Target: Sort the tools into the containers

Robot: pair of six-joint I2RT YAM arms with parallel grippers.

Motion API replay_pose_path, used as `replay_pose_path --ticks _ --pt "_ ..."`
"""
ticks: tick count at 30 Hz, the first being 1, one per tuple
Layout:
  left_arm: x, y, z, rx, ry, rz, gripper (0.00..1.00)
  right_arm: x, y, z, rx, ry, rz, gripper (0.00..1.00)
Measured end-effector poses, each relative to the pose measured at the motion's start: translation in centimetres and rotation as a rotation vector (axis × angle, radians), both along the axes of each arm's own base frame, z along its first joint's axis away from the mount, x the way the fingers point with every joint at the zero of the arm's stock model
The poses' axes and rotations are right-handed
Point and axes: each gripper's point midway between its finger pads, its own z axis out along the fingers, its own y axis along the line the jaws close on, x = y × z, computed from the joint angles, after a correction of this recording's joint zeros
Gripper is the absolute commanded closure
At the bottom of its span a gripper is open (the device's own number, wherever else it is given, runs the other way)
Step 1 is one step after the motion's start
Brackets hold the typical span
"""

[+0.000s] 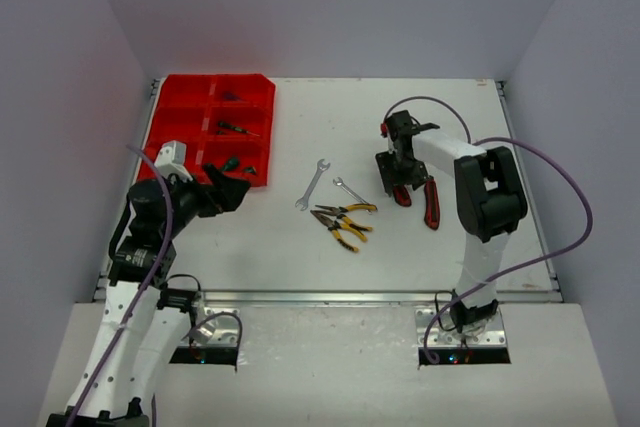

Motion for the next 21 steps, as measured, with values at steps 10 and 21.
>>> replay_pose_path --ticks 10,21 --pt "0.3 -1.5 -0.2 -0.032 0.019 -0.087 0.0 -2.7 1.4 0.4 0.083 0.002 0.02 0.93" --pt "-0.4 -12.3 -0.2 -0.339 0.06 -0.464 0.06 -8.0 15.6 16.1 0.68 -0.396 0.341 1.0"
